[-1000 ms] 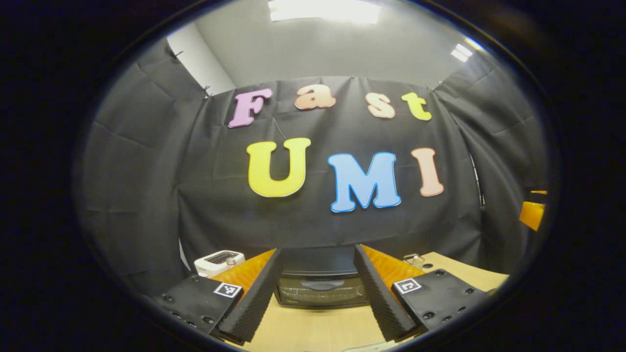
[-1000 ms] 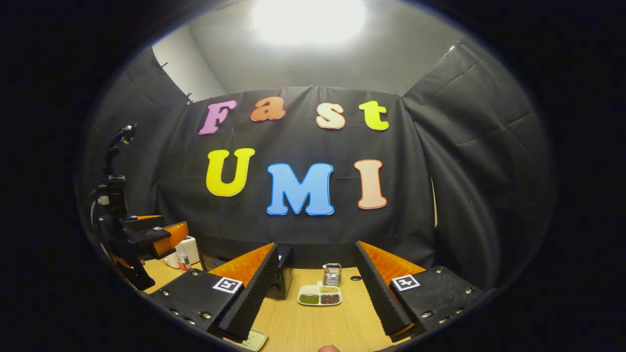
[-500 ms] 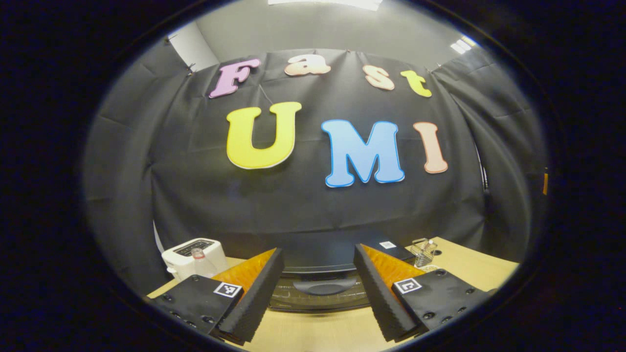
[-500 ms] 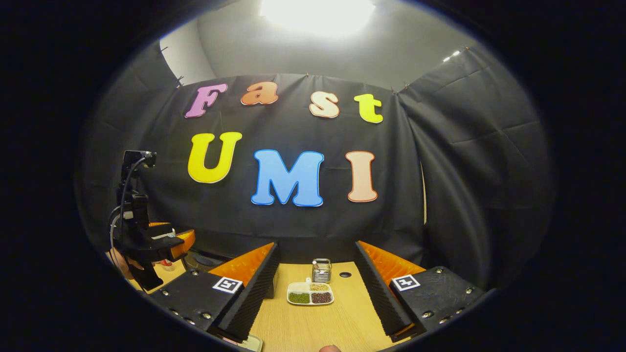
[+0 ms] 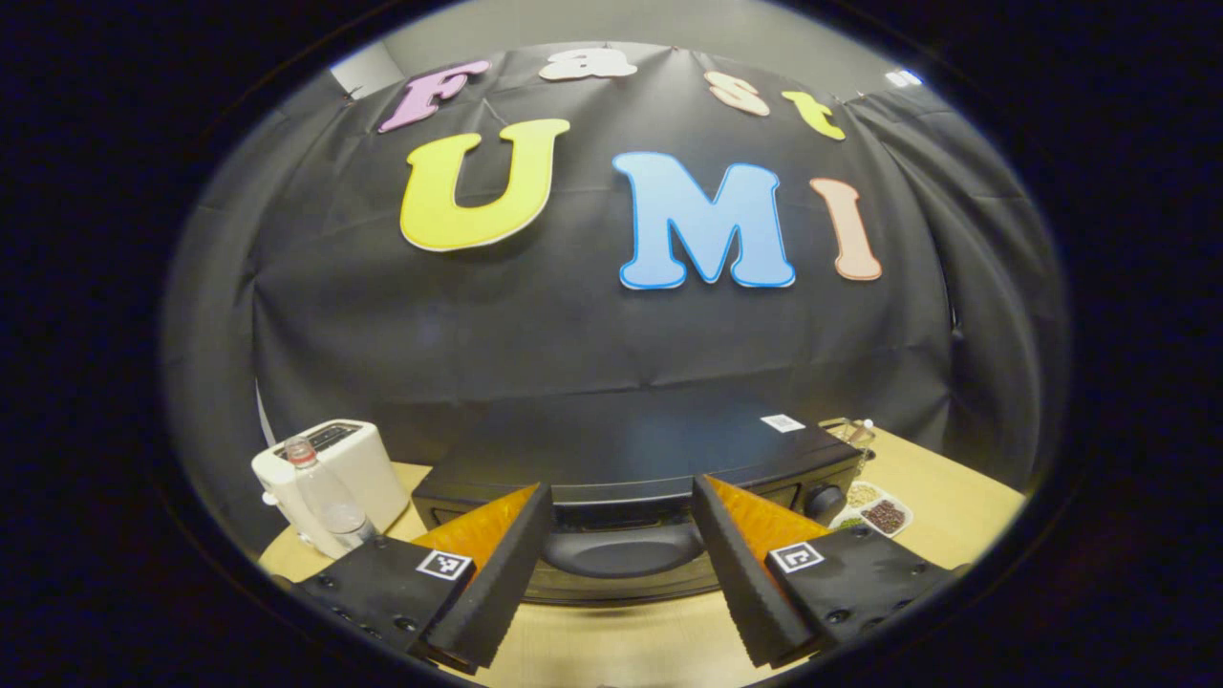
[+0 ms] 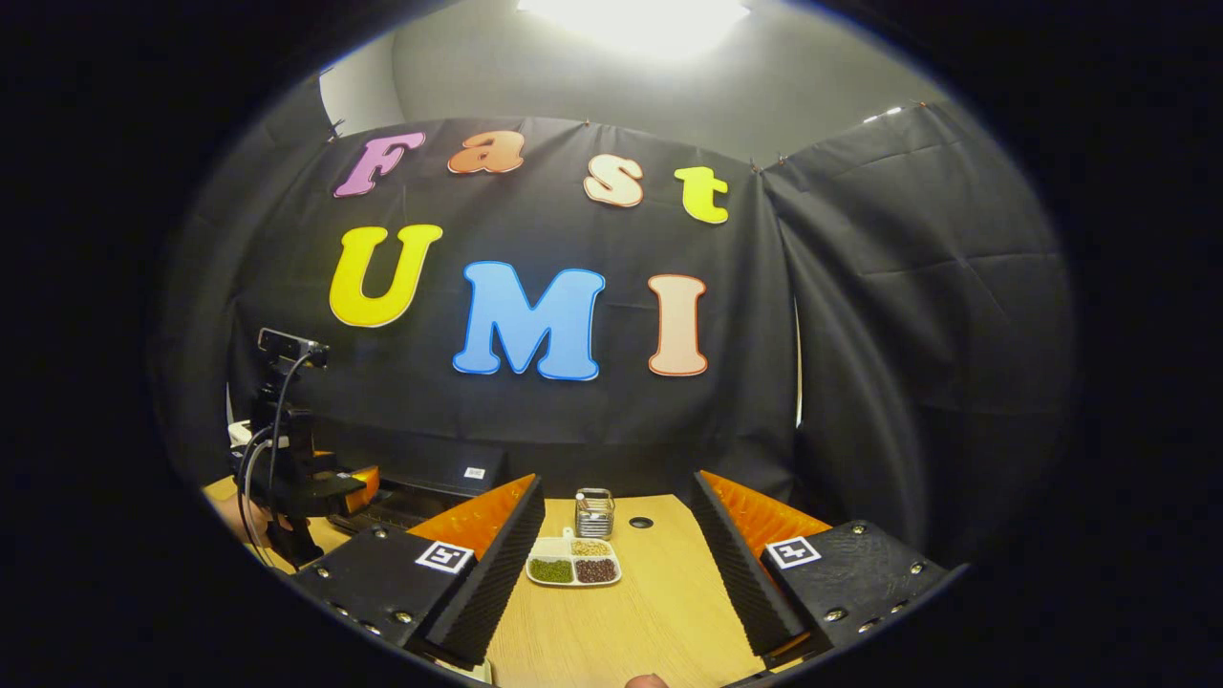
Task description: Open the electric oven with the left hand, put the food in, and close the electric oven.
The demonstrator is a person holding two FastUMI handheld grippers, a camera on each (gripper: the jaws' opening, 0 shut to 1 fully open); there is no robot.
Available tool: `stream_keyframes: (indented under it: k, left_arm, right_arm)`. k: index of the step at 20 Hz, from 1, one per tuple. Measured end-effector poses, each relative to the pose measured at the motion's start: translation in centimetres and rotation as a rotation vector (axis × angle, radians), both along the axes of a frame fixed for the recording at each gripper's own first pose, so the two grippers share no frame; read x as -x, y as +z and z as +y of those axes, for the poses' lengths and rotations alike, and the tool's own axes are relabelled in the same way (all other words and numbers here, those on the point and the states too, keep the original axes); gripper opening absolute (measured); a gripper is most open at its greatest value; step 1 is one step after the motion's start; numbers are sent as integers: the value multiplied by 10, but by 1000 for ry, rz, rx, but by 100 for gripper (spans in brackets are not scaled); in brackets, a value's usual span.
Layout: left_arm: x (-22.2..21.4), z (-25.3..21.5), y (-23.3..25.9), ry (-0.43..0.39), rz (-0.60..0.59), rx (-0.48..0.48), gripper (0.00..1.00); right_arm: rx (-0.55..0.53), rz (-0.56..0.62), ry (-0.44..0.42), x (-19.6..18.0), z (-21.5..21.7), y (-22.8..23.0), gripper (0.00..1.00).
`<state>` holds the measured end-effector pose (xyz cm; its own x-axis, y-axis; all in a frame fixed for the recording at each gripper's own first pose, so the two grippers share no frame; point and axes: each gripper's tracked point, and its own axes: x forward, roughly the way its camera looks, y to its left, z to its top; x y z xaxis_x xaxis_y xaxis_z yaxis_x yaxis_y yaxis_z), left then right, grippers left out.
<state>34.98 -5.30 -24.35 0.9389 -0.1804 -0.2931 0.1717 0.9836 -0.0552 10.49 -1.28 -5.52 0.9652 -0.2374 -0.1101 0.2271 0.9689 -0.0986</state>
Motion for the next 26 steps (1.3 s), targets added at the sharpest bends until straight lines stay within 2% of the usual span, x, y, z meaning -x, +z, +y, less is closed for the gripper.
stream_keyframes:
  k: [6, 8, 9, 10, 11, 14, 15, 17, 18, 19, 26]
  left_arm:
    - [1, -1, -9, 26, -1, -12, 98]
    - [13, 0, -9, 29, -2, -5, 100]
    - [21, 1, -11, 28, 7, -8, 97]
    - [28, 1, -12, 26, 0, -12, 100]
    - [36, 2, -13, 25, 7, -15, 97]
    - [57, 3, -20, 33, 26, -17, 97]
    - [64, 4, -23, 35, 38, -21, 100]
    - [75, 4, -34, 38, 64, -27, 97]
    - [80, 3, -37, 39, 70, -27, 100]
    - [84, 3, -38, 38, 73, -30, 97]
    - [112, 2, -62, 38, 114, -55, 100]
  right_arm:
    - [48, 10, -5, 6, -2, 2, 95]
    - [41, 5, 1, 8, -1, 4, 95]
    - [36, 2, 6, 9, -1, 5, 95]
    - [33, -2, 12, 11, -1, 5, 95]
    - [33, -5, 19, 12, 0, 6, 95]
    - [18, -6, 38, 15, 0, 5, 95]
    - [11, -7, 45, 16, 0, 5, 95]
    - [8, -8, 54, 21, 0, 6, 96]
    - [13, -7, 56, 23, -2, 5, 95]
    - [16, -8, 60, 25, -2, 6, 95]
    - [4, 5, 65, 37, -9, 2, 95]
